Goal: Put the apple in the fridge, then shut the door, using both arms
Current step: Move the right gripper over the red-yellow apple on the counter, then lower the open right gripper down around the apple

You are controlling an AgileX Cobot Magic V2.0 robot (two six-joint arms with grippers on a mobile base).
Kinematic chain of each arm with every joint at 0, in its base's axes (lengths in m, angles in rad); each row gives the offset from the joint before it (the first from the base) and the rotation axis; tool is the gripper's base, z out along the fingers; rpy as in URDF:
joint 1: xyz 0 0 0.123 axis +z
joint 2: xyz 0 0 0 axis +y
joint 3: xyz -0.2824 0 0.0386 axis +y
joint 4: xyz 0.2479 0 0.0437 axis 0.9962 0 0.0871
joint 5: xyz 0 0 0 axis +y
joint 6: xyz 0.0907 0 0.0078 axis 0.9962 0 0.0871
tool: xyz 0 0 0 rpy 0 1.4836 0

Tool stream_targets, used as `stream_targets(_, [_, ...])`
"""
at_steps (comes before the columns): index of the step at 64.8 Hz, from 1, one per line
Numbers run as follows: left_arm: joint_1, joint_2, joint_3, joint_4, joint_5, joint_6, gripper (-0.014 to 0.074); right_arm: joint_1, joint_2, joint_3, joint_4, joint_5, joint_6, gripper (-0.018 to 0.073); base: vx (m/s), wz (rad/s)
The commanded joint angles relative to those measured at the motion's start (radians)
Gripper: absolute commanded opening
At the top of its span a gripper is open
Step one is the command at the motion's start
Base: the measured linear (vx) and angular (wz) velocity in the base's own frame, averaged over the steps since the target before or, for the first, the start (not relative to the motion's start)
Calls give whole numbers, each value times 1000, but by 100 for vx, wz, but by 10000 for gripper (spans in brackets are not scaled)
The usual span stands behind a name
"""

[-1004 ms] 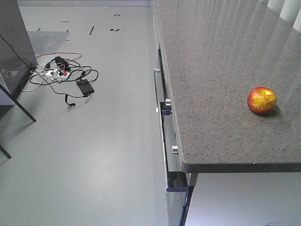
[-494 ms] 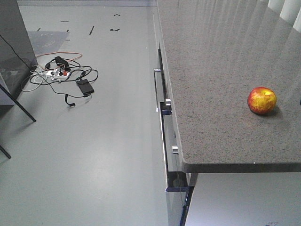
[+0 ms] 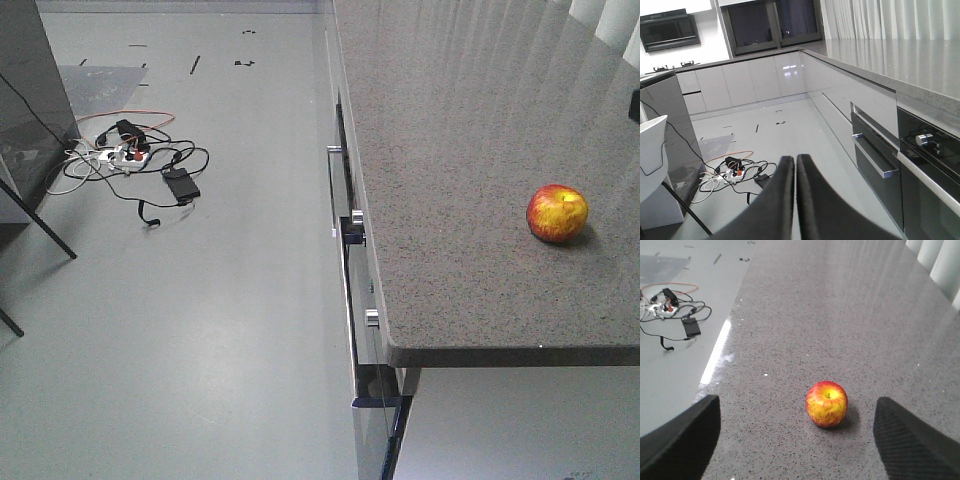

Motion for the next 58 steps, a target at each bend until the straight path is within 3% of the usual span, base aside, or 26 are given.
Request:
stream_targets(1, [-6, -14, -19, -9, -73, -5, -6, -4, 61, -110, -59, -3, 66, 594, 0, 0])
stream_targets(8, [-6, -14, -19, -9, -73, -5, -6, -4, 130, -183, -117, 7, 116, 594, 0, 0])
stream_targets(22, [-6, -14, -19, -9, -73, -5, -6, -4, 214, -242, -109, 93, 153, 585, 0, 0])
stream_targets(58, [-6, -14, -19, -9, -73, -5, -6, -3, 320, -321, -164, 132, 149, 585, 0, 0])
